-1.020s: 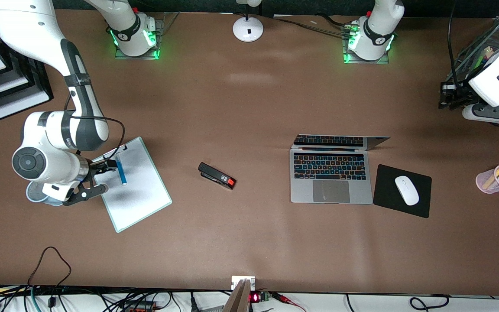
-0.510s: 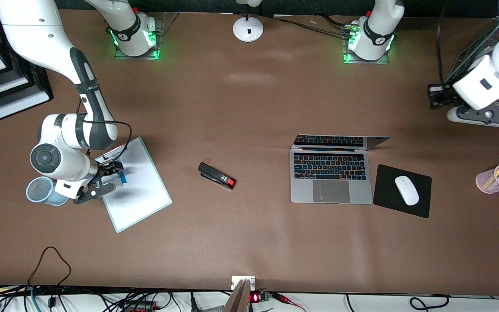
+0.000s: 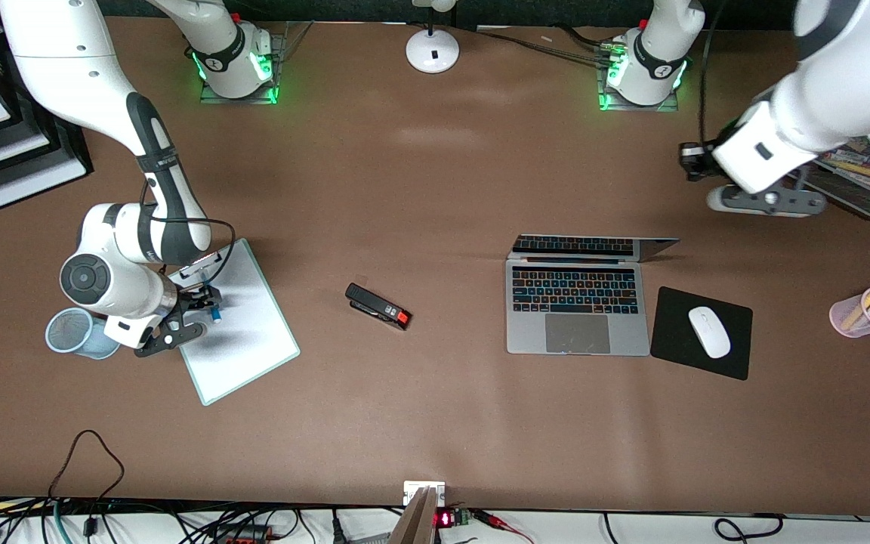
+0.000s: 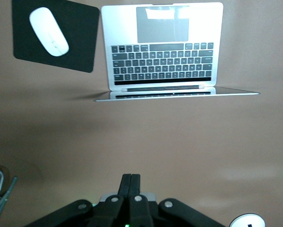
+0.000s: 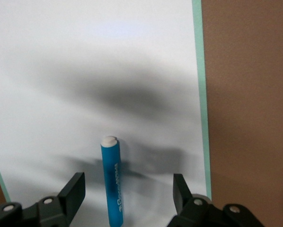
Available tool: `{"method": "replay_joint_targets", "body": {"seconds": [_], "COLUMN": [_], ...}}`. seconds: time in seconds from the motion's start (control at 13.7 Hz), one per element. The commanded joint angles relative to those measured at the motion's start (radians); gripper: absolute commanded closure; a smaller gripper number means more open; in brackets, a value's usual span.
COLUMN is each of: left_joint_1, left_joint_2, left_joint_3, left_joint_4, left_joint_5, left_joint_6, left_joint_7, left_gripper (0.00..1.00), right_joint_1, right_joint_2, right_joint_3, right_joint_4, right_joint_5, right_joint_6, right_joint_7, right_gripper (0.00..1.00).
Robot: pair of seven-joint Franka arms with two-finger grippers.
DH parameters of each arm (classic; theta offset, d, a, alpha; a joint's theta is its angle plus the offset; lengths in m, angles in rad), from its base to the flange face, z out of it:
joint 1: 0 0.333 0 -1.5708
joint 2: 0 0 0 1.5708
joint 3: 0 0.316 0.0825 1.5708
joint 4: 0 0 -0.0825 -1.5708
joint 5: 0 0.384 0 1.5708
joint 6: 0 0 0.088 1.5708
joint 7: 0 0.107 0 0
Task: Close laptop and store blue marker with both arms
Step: 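Lift the marker with the right gripper while the left gripper reaches the laptop lid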
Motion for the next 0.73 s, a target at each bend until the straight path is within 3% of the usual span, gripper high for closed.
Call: {"method": "replay_joint_targets", "body": {"seconds": [0.0,0.22,0.44,0.66], "left_joint_1": [0.006,0.004,0.006,0.006], "left_joint_2": [-0.023,-0.023,-0.023,-0.023], "left_joint_3": [-0.06,-0.141,-0.17,-0.175], "left_joint_4": [-0.071,-0.142,-0.233,-0.26], "left_joint_5": [-0.016,-0.016,-0.014,-0.002], "left_joint_6": [0.08,0.205,0.317,0.334], "left_joint_7": [-0.05,-0.168,-0.196,-0.196], "left_gripper": [1.0,1.0,1.0,1.0], "right_joint_1": [0.001,0.004,0.018,0.024], "right_joint_2": [0.005,0.005,0.01,0.017], "right_joint_3": [0.005,0.005,0.005,0.007], "right_joint_4": [-0.009,-0.016,-0.016,-0.016], "right_joint_5": [0.018,0.018,0.018,0.017], "right_joint_6": [0.028,0.03,0.031,0.033], "right_joint_7": [-0.01,-0.01,-0.01,-0.01], "right_gripper": [0.26,0.36,0.43,0.43]}}
